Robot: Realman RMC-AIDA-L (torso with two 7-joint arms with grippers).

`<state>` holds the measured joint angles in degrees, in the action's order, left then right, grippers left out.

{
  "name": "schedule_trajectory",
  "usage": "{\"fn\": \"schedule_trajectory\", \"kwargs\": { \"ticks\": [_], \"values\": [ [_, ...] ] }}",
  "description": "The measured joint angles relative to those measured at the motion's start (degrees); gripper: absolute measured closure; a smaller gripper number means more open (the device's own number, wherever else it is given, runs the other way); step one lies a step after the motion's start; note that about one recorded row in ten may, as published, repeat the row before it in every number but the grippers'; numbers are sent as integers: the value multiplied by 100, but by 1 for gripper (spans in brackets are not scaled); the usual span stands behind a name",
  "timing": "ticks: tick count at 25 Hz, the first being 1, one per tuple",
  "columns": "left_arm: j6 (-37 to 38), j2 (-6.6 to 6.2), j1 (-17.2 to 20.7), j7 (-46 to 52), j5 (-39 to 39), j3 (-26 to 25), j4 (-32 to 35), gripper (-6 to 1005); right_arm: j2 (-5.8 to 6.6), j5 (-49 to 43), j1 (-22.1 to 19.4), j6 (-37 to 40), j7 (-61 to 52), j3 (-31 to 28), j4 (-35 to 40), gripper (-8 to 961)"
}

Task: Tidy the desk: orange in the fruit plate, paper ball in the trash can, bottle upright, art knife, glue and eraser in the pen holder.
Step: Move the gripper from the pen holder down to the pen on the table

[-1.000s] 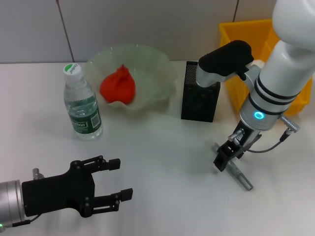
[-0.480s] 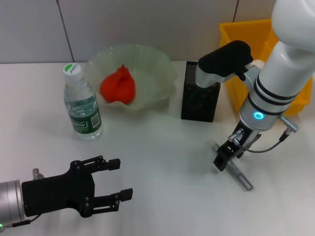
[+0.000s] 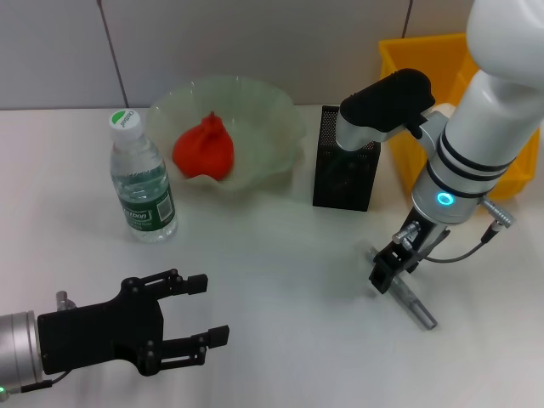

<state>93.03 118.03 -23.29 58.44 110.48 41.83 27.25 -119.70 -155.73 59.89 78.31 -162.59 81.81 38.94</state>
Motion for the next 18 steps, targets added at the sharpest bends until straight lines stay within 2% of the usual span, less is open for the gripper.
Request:
{"fn": "schedule_trajectory", "kwargs": {
  "ticks": [18],
  "values": [
    [-4,0,-10,10,0,0,2,211,0,-12,31,1,-1,91,-36,497]
  ]
}}
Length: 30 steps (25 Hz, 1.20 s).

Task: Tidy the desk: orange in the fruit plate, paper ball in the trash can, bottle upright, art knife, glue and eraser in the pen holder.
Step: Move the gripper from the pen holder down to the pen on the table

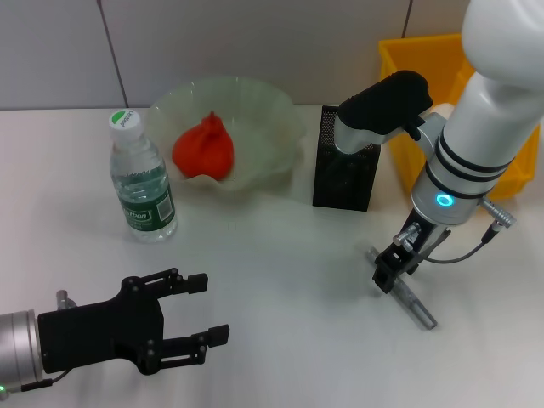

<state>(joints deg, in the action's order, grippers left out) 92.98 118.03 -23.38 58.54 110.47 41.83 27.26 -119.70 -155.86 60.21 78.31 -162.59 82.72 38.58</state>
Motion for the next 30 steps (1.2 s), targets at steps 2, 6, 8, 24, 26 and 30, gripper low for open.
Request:
{"fn": "schedule_trajectory", "kwargs": {
  "ticks": [2,6,8,24,26,30],
  "values": [
    [0,0,0,3,0,0,6,211,0,3,0,0,0,0,0,497],
    [0,0,0,5,0,0,7,212,0,8,0,0,0,-2,0,497],
    [0,-4,0,4,0,0,7,212,-3,9,0,0,0,-2,0,497],
    [2,-9,-8,-9,0,0,7,211,-9,12,24,-9,-9,-2,-76,497],
    [1,-9,-9,-9,0,0,7,212,-9,12,26,-9,-9,-2,-78,497],
    [2,-9,-9,-10,0,0,7,212,-10,12,26,-9,-9,-2,-79,504]
  ]
}}
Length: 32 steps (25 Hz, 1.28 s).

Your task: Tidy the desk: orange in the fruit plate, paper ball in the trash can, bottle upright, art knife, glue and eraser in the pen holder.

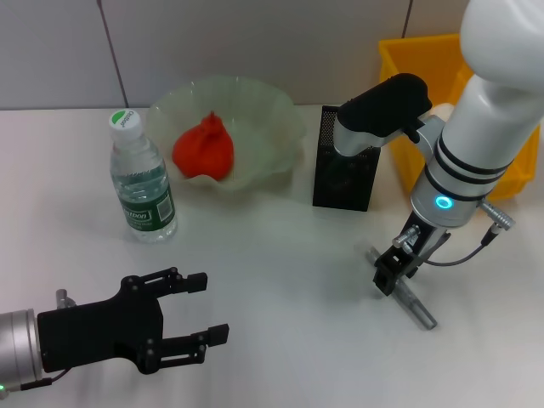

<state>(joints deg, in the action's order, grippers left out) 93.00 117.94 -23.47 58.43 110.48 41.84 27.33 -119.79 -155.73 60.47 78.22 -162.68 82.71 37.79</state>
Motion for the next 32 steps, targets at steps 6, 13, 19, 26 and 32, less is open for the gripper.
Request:
{"fn": "schedule_trajectory", "kwargs": {
  "ticks": [6,13,19,26,32],
  "values": [
    [0,0,0,-1,0,0,0,212,1,0,-2,-1,0,0,-61,572],
    [7,0,0,4,0,0,0,211,1,0,1,-7,0,0,-71,767],
    [14,0,1,7,0,0,0,212,1,-1,-15,-7,4,0,44,802],
    [36,-17,1,20,0,-8,0,212,24,298,-291,203,253,-28,1030,805],
    [45,-32,6,36,0,-15,0,211,43,1035,-745,275,976,-89,1936,806]
  ]
}}
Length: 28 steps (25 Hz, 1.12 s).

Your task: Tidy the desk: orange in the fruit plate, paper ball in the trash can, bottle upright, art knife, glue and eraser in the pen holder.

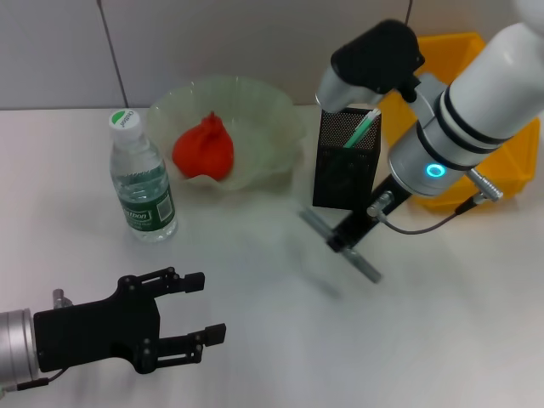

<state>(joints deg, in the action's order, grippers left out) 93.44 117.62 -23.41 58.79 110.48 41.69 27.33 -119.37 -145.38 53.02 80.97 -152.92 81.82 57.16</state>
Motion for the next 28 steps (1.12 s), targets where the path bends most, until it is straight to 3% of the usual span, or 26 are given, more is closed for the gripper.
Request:
{"fn": "schedule_trajectory", "kwargs": {
  "ticks": [3,4,5,6,12,14,17,19,28],
  "values": [
    [3,-2,7,-4,-1,-29,0,211,1,638,-417,-63,574,-3,589,807],
    [6,-3,16,-17,0,-45,0,211,6,1257,-777,-184,1116,-34,928,807],
    [6,-3,16,-17,0,-45,0,211,6,1257,-777,-184,1116,-34,928,807],
    [9,-3,21,-24,0,-50,0,212,10,1783,-1105,-270,1600,-117,1175,807],
    [10,4,16,-47,-1,-51,0,212,7,2998,-1787,-407,2790,-586,1396,808],
    [10,19,12,-58,0,-50,0,211,8,3795,-2103,-483,3611,-908,1228,809],
    [8,24,8,-63,-1,-49,0,211,12,4261,-2241,-493,4167,-1131,1013,809],
    [5,28,9,-67,-2,-69,0,212,12,4947,-2341,-445,5013,-1547,492,810],
    [7,41,12,-85,-10,-105,-34,211,19,5977,-2270,-555,6651,-2462,-826,809]
  ]
}}
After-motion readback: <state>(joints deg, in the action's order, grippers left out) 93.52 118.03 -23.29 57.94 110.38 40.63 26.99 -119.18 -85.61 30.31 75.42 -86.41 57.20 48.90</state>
